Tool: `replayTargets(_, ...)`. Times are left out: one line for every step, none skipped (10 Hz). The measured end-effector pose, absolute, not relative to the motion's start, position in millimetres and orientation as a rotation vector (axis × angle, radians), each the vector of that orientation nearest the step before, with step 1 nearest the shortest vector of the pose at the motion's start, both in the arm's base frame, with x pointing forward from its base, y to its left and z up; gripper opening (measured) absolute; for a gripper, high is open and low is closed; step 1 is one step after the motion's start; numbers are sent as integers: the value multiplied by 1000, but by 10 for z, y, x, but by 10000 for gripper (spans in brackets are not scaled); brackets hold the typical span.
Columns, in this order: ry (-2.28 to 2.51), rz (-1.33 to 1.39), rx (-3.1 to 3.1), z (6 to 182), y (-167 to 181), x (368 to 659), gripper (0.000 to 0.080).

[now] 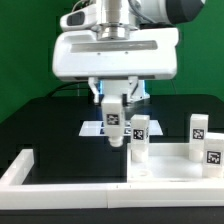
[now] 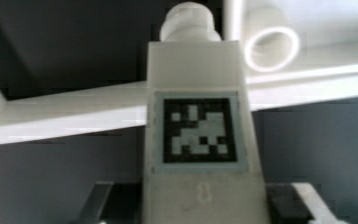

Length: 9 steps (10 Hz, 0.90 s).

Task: Assemble square table

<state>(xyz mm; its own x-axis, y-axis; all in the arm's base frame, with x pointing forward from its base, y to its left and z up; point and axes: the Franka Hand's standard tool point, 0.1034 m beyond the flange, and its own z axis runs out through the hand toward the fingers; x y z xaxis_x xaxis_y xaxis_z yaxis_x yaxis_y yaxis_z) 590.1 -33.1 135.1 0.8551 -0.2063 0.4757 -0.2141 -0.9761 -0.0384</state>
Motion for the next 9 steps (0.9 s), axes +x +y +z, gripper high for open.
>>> replayTargets(-534, 847, 3002, 1376, -122, 6022, 291)
replayTargets(-528, 840, 3023, 1448, -68, 6070, 291)
replayTargets(-538, 849, 3016, 1470, -113, 6059, 291)
replayTargets(-536, 840, 3017, 1440, -103, 6050, 291)
replayTargets(-537, 840, 3017, 1440, -104, 6051, 291)
replayTargets(-556, 850, 3010, 1431, -101, 6049, 291)
replayTargets(-586, 915, 2964, 1375, -62, 6055, 291)
replayTargets(-566, 962, 2934, 1353, -32, 6069, 291)
replayTargets(-577, 1032, 2894, 1381, -20, 6098, 291)
